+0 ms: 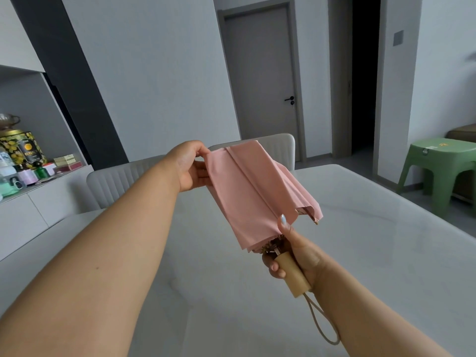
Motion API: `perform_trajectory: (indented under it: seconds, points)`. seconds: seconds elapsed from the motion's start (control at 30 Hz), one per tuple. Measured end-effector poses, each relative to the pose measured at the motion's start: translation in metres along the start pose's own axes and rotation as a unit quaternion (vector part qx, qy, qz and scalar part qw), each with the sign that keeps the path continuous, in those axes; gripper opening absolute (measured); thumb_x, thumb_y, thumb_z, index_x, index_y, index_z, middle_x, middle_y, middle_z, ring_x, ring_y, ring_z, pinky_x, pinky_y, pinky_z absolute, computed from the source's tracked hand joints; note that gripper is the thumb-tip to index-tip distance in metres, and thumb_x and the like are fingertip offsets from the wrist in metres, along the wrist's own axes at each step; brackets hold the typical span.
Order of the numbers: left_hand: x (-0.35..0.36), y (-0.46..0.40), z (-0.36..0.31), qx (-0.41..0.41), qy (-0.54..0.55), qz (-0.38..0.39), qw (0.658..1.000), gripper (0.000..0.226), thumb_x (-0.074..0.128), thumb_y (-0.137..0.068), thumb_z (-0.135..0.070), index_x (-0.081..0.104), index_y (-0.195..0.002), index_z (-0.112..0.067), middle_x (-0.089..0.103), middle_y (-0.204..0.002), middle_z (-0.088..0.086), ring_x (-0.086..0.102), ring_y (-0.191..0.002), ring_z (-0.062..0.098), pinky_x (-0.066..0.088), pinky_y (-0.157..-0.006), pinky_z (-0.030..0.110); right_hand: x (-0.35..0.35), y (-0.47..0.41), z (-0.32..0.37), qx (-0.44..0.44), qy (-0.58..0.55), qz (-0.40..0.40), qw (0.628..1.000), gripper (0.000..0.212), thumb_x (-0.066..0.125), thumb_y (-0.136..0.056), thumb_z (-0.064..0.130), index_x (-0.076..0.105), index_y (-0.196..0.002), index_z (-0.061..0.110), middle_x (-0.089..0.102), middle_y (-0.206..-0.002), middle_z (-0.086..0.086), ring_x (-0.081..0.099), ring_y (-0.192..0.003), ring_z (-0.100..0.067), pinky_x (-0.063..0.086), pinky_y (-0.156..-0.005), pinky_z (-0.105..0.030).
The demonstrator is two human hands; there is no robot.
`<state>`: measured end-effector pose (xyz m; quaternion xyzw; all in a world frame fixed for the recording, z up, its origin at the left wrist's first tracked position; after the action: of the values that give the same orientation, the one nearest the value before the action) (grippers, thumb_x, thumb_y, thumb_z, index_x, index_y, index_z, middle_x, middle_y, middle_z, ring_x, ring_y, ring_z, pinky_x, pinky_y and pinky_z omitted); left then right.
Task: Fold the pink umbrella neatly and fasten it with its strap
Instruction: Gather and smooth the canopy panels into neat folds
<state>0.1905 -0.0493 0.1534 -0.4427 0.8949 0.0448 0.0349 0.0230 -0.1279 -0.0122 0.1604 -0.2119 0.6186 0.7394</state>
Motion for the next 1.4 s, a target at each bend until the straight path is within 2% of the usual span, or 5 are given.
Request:
perform_trajectory:
  seconds: [0.23, 0.4, 0.97, 1.13, 1.4]
  points:
    - [-0.012, -0.008, -0.025, 0.05, -0.125, 0.015, 0.991, 0.025, 0.056, -0.093, -0.008, 0.053, -0.07, -0.017, 0.059, -0.073, 0.0, 0.059, -0.071, 0.016, 0.053, -0.063, 0.026, -0.002, 0.004, 0.005, -0.018, 0.042, -0.044, 0.998, 0.048, 0.075, -0.07, 0.037, 0.055, -0.095, 0.0, 0.062, -0.083, -0.018, 0.046, -0.043, -0.019, 0.037, -0.036, -0.023]
    - [-0.015, -0.007, -0.029, 0.071, -0.097, -0.011, 0.993, 0.021, 0.052, -0.084, -0.004, 0.054, -0.066, -0.013, 0.056, -0.069, 0.001, 0.057, -0.066, 0.016, 0.051, -0.06, 0.027, 0.002, 0.006, 0.009, -0.02, 0.071, -0.04, 0.996, 0.03, 0.067, -0.072, 0.018, 0.057, -0.093, -0.001, 0.066, -0.083, -0.016, 0.046, -0.042, -0.018, 0.038, -0.037, -0.023]
    - [-0.012, -0.01, -0.027, 0.104, -0.072, -0.01, 0.992, 0.021, 0.055, -0.087, -0.004, 0.058, -0.068, -0.012, 0.057, -0.072, 0.002, 0.055, -0.067, 0.015, 0.044, -0.062, 0.029, 0.0, 0.003, 0.007, -0.016, 0.089, -0.023, 0.996, 0.027, 0.061, -0.072, 0.013, 0.058, -0.092, -0.005, 0.065, -0.077, -0.014, 0.046, -0.041, -0.017, 0.039, -0.037, -0.023]
    - [-0.012, -0.008, -0.033, 0.111, -0.168, -0.029, 0.979, 0.017, 0.059, -0.087, -0.009, 0.061, -0.072, -0.013, 0.057, -0.074, 0.0, 0.053, -0.069, 0.014, 0.039, -0.061, 0.027, -0.002, 0.004, 0.009, -0.017, 0.091, -0.022, 0.995, 0.028, 0.061, -0.071, 0.013, 0.058, -0.093, -0.005, 0.065, -0.073, -0.013, 0.046, -0.04, -0.017, 0.039, -0.037, -0.023]
    - [-0.015, -0.004, -0.038, 0.11, -0.199, 0.075, 0.971, 0.014, 0.055, -0.086, -0.01, 0.065, -0.076, -0.013, 0.059, -0.07, -0.003, 0.052, -0.066, 0.012, 0.04, -0.061, 0.026, -0.002, 0.004, 0.006, -0.014, 0.084, -0.025, 0.996, 0.036, 0.071, -0.073, 0.027, 0.059, -0.09, -0.003, 0.065, -0.087, -0.018, 0.045, -0.043, -0.018, 0.038, -0.037, -0.022]
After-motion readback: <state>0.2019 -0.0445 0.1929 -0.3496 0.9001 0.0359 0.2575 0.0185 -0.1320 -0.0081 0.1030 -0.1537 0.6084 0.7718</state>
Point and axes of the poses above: each hand's wrist, its own y-axis away from the middle knuckle, its own x-axis out of the palm, z = x × y, the point moved 6 cm from there along -y, towards the middle knuckle
